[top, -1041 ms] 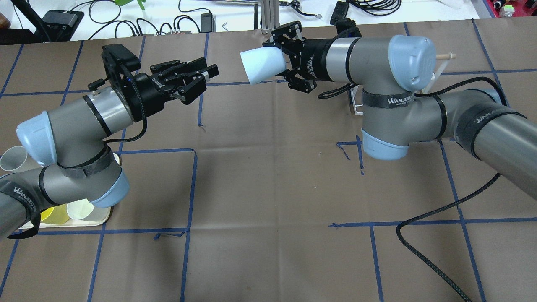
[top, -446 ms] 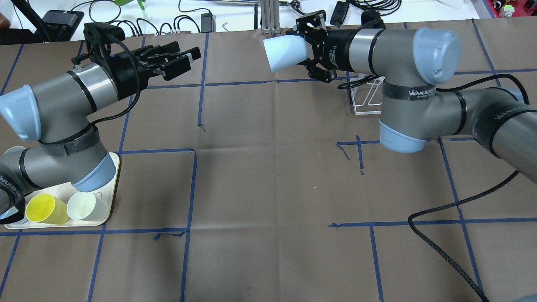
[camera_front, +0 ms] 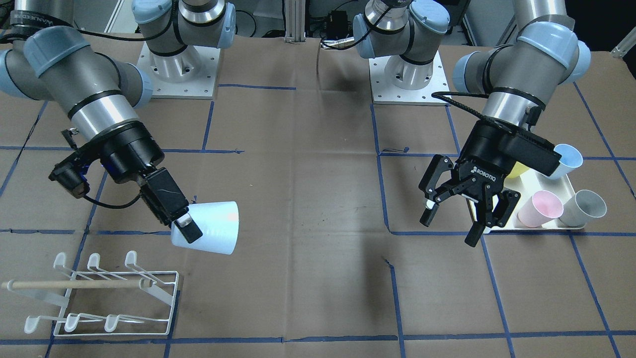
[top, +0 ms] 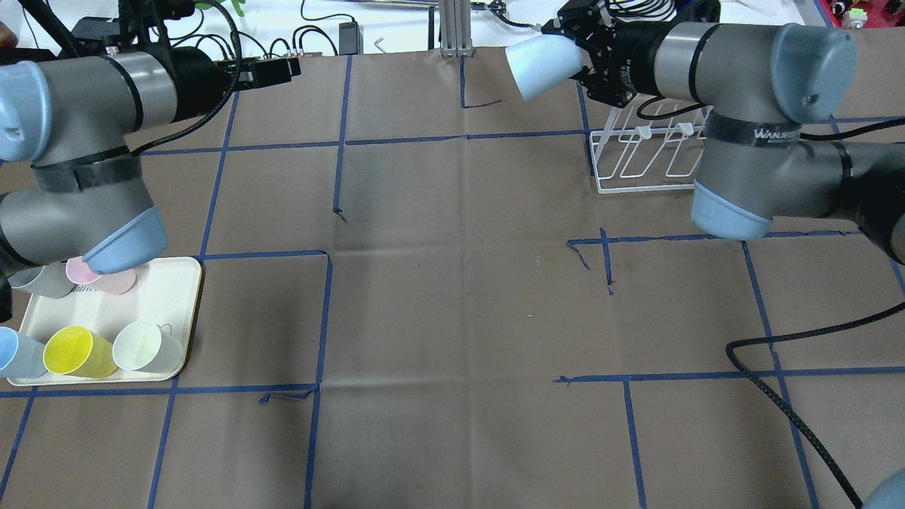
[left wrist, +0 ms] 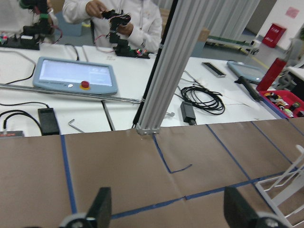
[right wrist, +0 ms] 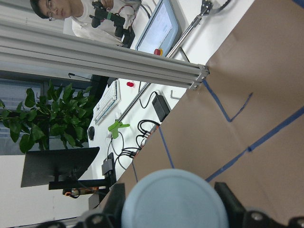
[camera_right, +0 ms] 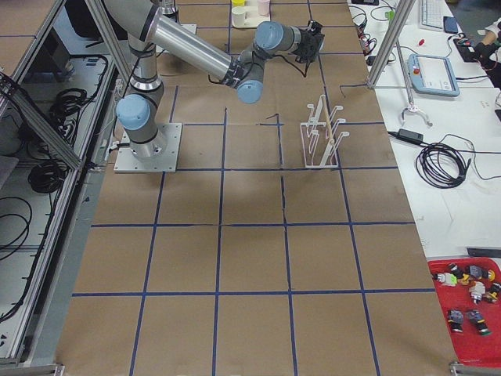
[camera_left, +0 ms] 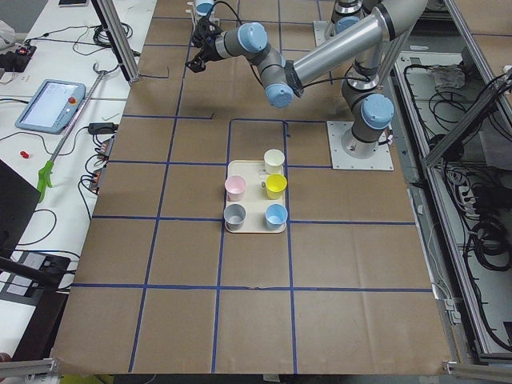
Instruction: Transfer IKEA cup to right arm and place on rack
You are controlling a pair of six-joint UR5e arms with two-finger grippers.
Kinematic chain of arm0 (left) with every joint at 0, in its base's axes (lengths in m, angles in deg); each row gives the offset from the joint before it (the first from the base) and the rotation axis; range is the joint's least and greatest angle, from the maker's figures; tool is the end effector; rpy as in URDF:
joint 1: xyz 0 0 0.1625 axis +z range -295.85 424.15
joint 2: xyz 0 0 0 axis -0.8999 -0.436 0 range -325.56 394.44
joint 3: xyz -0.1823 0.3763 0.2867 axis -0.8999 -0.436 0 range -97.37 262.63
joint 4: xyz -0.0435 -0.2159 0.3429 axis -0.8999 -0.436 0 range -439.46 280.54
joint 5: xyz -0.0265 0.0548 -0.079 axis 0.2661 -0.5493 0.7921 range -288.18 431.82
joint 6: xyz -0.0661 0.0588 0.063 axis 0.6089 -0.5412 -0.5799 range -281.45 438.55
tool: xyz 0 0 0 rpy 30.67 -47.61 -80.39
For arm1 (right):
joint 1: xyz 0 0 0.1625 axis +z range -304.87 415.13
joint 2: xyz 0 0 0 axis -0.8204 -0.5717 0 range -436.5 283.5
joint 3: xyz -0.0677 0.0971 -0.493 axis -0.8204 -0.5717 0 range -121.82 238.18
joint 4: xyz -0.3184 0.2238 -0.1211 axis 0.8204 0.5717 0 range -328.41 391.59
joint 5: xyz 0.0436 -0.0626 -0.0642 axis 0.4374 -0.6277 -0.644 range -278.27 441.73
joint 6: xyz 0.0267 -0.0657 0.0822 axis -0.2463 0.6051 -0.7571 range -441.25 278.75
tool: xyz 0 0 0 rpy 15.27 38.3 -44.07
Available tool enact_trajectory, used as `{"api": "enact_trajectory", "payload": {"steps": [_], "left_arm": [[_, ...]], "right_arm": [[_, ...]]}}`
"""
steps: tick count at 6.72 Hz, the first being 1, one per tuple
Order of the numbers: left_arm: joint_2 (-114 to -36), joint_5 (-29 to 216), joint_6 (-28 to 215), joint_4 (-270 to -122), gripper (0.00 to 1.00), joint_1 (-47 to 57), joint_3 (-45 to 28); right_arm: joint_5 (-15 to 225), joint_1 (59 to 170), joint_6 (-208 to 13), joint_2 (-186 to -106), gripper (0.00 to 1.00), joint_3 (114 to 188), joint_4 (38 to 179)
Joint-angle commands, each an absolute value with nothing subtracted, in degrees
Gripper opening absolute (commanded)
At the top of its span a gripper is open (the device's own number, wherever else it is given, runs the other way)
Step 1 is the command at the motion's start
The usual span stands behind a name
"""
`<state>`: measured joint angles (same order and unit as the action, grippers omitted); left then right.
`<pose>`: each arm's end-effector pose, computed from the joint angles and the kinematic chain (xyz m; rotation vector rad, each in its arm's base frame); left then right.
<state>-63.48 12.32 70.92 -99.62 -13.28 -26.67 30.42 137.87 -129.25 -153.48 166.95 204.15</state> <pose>-0.0643 -0.5769 0.4871 -0.1604 -2.5495 1.0970 0.1275 -0.5911 0.4772 0.6751 2.0569 -0.6888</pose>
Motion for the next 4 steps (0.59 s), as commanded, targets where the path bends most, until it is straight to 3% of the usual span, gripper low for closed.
{"api": "enact_trajectory", "payload": {"steps": [1,2,4], "left_arm": [[-63.5,-3.4,71.2,-121.8,0.95,-16.4,-18.2],[-63.6,-10.8,73.3,-133.5,1.0,-19.9,-13.4],[-63.6,-12.7,80.3,-157.2,1.0,-21.8,-3.5]], "right_arm": [[29.9,132.2,-100.0,-154.4,0.17,163.7,191.9],[29.7,129.9,-85.8,-154.4,0.14,161.1,184.4],[21.1,129.0,-69.0,-152.8,0.12,155.4,179.0]]}}
